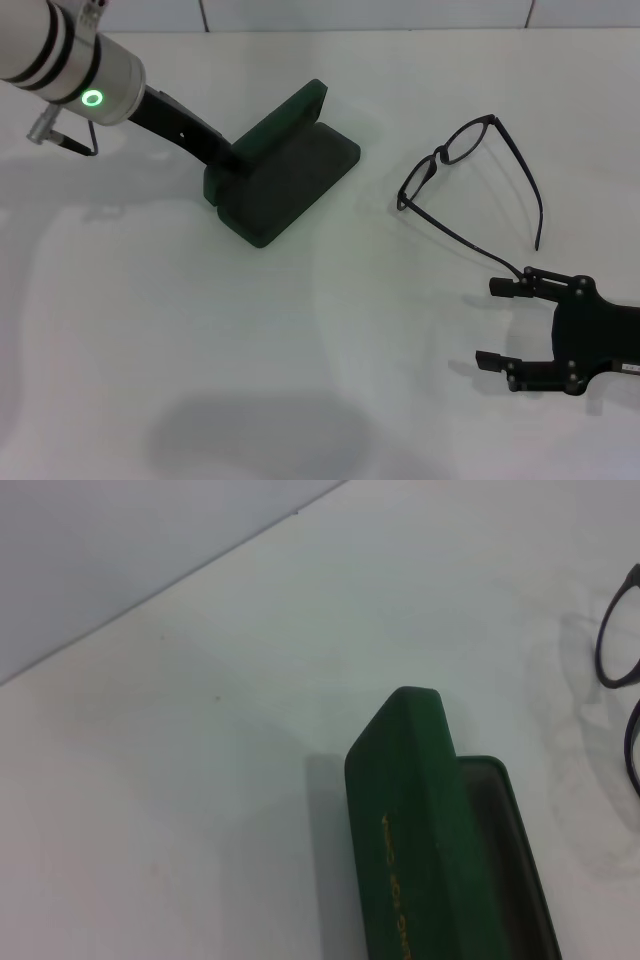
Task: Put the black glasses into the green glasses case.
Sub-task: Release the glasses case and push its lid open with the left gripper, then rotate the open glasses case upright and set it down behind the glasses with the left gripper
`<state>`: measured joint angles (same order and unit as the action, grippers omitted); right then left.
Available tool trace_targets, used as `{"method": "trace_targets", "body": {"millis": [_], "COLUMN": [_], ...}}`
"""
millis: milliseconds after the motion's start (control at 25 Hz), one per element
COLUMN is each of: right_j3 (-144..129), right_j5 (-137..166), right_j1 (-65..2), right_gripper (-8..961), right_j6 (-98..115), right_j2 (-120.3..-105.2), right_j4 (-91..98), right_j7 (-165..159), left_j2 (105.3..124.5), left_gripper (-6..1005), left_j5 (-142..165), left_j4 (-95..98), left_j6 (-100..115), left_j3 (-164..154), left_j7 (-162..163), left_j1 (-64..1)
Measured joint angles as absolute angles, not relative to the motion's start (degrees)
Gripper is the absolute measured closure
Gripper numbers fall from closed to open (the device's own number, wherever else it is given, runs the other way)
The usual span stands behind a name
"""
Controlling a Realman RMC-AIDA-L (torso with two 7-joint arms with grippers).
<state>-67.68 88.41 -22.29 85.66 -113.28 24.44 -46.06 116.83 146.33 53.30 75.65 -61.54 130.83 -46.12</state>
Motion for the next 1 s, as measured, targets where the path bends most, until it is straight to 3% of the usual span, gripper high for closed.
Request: {"method": "trace_targets", "body": {"millis": [480, 680, 1000], "right_j3": [-67.7, -67.7, -67.3], "right_j5": [88.4, 88.4, 88.4], "right_j1": [-22.3, -22.4, -22.3], "right_gripper": [137, 137, 137], "right_j6": [85.6, 85.5, 85.5], "right_j2": [-113.16, -113.11, -112.95], "right_j4": [24.4, 24.4, 24.4], "right_j7": [-46.1, -46.1, -46.1], "left_j2": [117.15, 117.26, 116.95], "left_gripper": [534, 739, 794], "left_j5": [146.3, 146.1, 145.5], "left_j4": [53.3, 53.5, 55.0], "left_j6": [75.3, 75.3, 75.8], "left_j3": [-62.1, -62.1, -61.8], "left_j7": [129.0, 128.9, 126.6], "left_j1": [-46.0, -46.0, -45.8]}}
